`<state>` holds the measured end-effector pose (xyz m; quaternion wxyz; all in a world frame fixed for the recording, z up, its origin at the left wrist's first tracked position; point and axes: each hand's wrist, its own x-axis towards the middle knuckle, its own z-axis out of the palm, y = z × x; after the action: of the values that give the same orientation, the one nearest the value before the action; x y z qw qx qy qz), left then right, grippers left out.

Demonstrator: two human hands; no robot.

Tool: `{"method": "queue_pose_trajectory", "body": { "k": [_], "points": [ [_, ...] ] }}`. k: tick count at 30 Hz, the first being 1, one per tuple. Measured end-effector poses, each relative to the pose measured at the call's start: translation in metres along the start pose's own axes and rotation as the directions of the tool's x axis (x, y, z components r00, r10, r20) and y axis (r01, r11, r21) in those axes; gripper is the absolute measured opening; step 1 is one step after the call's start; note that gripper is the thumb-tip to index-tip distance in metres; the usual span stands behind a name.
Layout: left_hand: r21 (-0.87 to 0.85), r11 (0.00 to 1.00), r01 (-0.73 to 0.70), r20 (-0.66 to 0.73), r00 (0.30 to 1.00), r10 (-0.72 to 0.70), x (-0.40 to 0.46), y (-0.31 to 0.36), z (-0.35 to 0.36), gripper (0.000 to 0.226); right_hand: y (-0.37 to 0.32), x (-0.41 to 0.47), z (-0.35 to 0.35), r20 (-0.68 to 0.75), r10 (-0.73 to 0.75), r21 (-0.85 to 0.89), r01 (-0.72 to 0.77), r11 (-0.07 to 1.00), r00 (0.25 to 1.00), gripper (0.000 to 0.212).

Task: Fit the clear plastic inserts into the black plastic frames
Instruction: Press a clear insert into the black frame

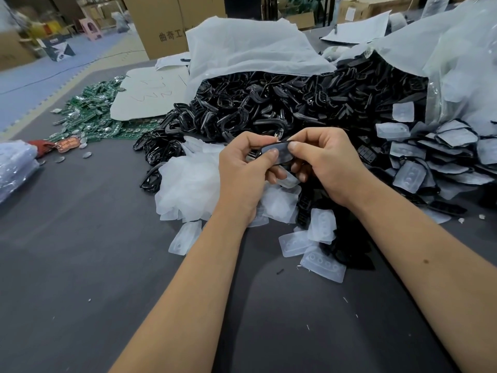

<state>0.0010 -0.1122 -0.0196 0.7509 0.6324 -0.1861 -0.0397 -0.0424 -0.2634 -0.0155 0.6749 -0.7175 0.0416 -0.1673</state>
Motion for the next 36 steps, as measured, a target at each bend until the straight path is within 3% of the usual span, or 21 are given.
{"method": "queue_pose_trajectory", "body": {
  "k": [3,6,8,13,17,26,33,36],
  "points": [
    [-0.007,1.0,0.026,-0.019,0.999,-0.026,-0.0008,0.0012,0.0017,0.016,0.0011,0.0009,0.0018,-0.023,0.014,-0.016,-0.015,1.0,1.0,0.021],
    [-0.006,0.999,0.054,-0.076,0.996,-0.054,-0.0003,0.0009,0.0029,0.015,0.0045,0.0007,0.0047,-0.076,-0.083,-0.199,0.067,0.978,0.994,0.008],
    [-0.019,0.998,0.057,-0.087,0.995,-0.059,-0.0002,0.0014,0.0034,0.015,0.0056,0.0001,0.0041,-0.108,-0.136,-0.244,0.106,0.964,0.985,0.013],
    [-0.07,0.995,0.068,-0.065,0.995,-0.072,-0.0013,0.0042,0.0012,0.017,0.0015,-0.0034,0.0039,-0.07,-0.158,-0.176,0.144,0.974,0.985,0.02],
    [-0.104,0.99,0.1,-0.025,0.994,-0.103,-0.0015,0.0055,-0.0004,0.017,-0.0026,-0.0046,0.0035,-0.036,-0.094,-0.077,0.091,0.993,0.995,0.017],
    [-0.024,0.999,0.042,0.024,0.999,-0.041,-0.0028,0.0048,-0.0005,0.018,-0.0026,-0.0035,0.004,-0.032,-0.041,-0.061,0.039,0.997,0.999,0.009],
    [-0.06,0.996,0.063,0.012,0.998,-0.062,-0.0029,0.0061,0.0,0.015,0.0,0.0003,0.001,-0.023,-0.016,0.019,0.017,1.0,1.0,0.008],
    [-0.073,0.995,0.073,-0.011,0.997,-0.074,-0.0016,0.0061,-0.0004,0.015,0.0021,-0.0004,0.002,-0.038,-0.059,-0.033,0.057,0.998,0.998,0.008]
  ]
}}
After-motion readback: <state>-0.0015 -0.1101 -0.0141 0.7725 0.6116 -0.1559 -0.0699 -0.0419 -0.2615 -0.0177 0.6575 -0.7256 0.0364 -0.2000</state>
